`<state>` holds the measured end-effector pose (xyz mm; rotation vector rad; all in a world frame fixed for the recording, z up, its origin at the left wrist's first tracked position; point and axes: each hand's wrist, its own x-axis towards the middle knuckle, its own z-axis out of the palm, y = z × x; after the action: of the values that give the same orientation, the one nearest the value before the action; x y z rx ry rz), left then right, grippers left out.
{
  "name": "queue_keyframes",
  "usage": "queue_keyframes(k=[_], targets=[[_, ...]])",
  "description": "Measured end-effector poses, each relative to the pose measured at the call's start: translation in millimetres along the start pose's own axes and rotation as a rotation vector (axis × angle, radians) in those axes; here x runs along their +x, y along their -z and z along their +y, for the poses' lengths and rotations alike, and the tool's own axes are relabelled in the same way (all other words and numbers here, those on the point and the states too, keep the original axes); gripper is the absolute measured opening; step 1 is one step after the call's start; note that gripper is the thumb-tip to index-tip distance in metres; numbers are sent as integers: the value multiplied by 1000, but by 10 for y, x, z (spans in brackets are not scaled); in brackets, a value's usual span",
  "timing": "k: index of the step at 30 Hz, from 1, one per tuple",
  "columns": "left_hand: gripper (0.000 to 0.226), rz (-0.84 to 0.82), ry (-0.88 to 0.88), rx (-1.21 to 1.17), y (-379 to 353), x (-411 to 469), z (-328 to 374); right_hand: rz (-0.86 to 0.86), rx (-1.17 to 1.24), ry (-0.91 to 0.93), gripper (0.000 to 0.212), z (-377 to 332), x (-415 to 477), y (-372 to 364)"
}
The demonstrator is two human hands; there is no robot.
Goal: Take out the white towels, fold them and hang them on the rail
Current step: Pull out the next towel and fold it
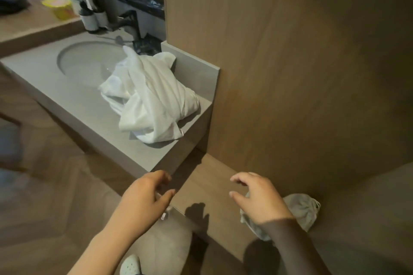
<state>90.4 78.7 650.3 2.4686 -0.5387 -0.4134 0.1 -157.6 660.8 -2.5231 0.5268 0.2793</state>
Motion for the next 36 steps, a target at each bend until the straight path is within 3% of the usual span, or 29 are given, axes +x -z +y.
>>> queue_keyframes(k=[14, 19, 24, 36], targets=[[25, 30, -43, -19, 1409, 489, -1419, 71, 38, 37, 33, -1854, 864, -668], [25, -30, -37, -55, 1664, 795, -1632, 90, 98, -22, 23, -2065, 1092, -671], [23, 26, 11, -91, 1797, 1221, -1712, 160, 81, 48, 21, -2206, 1486, -544], [15, 76, -120, 15, 2312, 2601, -1693, 319, 201, 78, 27, -2579, 2843, 26]])
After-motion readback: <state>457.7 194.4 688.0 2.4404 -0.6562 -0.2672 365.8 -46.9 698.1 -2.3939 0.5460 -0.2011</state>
